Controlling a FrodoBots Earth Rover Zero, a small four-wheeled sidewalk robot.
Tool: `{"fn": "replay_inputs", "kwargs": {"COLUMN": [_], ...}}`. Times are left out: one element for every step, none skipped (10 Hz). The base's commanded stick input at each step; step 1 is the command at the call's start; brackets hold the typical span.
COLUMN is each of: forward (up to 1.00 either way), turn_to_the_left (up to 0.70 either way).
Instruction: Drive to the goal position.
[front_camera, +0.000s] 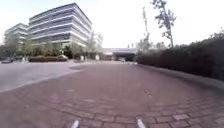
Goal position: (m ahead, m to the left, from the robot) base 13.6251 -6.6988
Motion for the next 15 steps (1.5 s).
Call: {"fn": "replay_inputs", "kwargs": {"forward": [0.7,0.7,0.7,0.7,0.7,0.7,0.7,0.7,0.7,0.7,0.7,0.7,0.7,0.7,0.7], "turn_to_the_left": [-0.14,-0.14,-0.14,-0.14,-0.14,-0.14,-0.14,-0.11,-0.01,0.0,0.0,0.0,-0.08,-0.14,-0.14]}}
